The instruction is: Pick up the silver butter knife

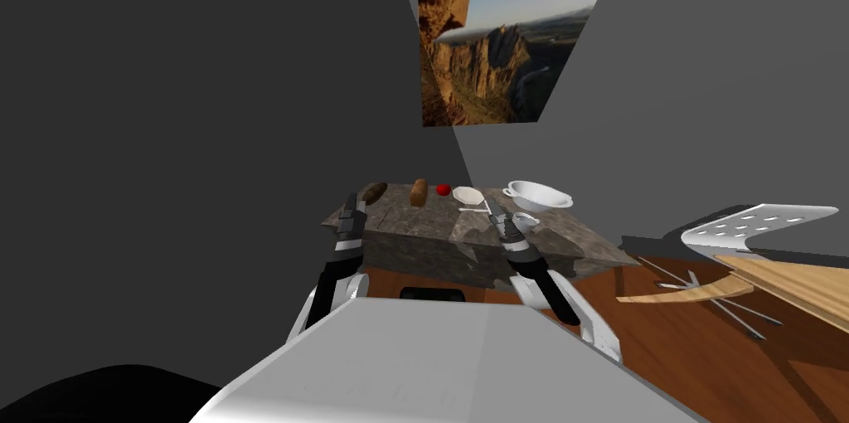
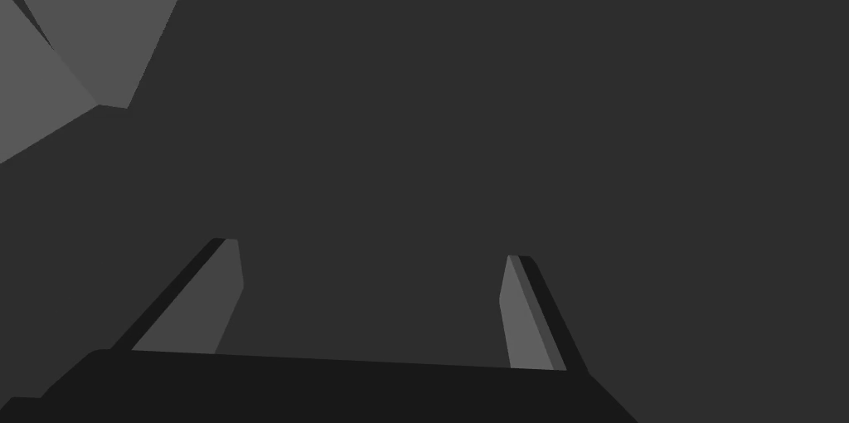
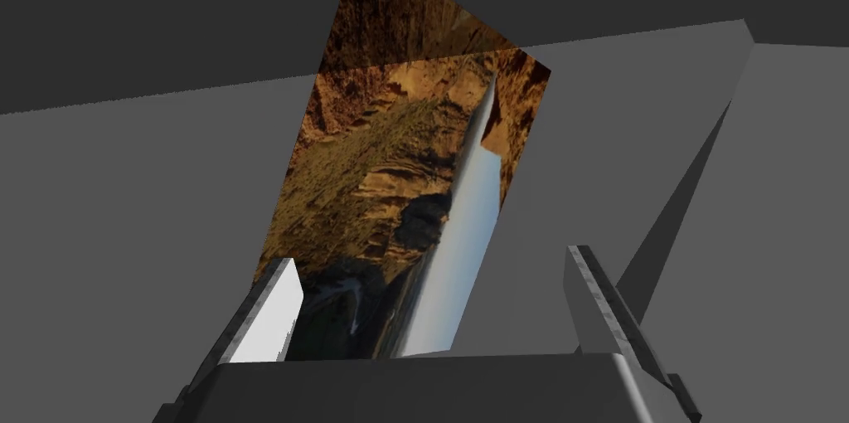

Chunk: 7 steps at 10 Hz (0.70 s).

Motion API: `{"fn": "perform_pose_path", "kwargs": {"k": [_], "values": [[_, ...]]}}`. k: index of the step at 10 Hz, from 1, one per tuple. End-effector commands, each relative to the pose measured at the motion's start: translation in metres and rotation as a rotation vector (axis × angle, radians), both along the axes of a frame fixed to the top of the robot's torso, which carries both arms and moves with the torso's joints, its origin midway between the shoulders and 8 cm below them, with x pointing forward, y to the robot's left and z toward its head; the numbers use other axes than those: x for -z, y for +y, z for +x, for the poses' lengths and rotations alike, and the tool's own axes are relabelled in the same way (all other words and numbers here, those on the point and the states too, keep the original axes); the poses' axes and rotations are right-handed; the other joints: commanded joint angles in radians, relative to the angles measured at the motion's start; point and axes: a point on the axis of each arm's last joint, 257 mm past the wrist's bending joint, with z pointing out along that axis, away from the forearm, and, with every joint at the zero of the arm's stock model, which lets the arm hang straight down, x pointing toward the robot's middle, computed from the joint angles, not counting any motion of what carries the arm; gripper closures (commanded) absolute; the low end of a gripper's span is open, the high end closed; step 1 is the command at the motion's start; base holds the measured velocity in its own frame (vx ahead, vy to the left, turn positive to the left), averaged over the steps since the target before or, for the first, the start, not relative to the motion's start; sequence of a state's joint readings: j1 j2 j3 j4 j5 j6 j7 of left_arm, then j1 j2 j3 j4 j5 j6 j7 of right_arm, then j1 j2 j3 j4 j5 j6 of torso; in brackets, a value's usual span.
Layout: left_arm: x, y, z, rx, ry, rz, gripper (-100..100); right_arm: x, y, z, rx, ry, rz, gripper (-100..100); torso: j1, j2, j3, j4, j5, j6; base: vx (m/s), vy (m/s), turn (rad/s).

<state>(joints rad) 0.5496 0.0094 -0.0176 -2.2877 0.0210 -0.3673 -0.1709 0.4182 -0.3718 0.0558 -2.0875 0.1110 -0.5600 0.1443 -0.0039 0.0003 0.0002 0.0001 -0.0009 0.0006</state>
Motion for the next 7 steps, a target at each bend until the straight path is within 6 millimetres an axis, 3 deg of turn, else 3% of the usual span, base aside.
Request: {"fn": "perform_pose_path", "kwargs": {"k": [1,4,5,7], "values": [[0.0,0.0,0.0,0.0,0.0,0.0,0,0.016,0.001,0.005,-0.006,0.026,-0.072,-100,0.0,0.0,0.0,0.0,0.0,0.0,-0.028,-0.046,0.181],[0.0,0.0,0.0,0.0,0.0,0.0,0,0.047,0.001,0.012,-0.021,0.073,-0.197,-100,0.0,0.001,0.0,0.0,0.0,0.0,-0.038,-0.044,0.284],[0.0,0.0,0.0,0.0,0.0,0.0,0,0.047,0.001,0.011,-0.023,0.074,-0.203,-100,0.001,0.0,0.0,0.0,0.0,-0.001,-0.025,-0.029,0.137],[0.0,0.0,0.0,0.0,0.0,0.0,0,0.081,-0.001,0.015,-0.041,0.124,-0.318,-100,0.001,0.0,0.0,0.0,0.0,-0.001,-0.039,-0.041,0.337]]}}
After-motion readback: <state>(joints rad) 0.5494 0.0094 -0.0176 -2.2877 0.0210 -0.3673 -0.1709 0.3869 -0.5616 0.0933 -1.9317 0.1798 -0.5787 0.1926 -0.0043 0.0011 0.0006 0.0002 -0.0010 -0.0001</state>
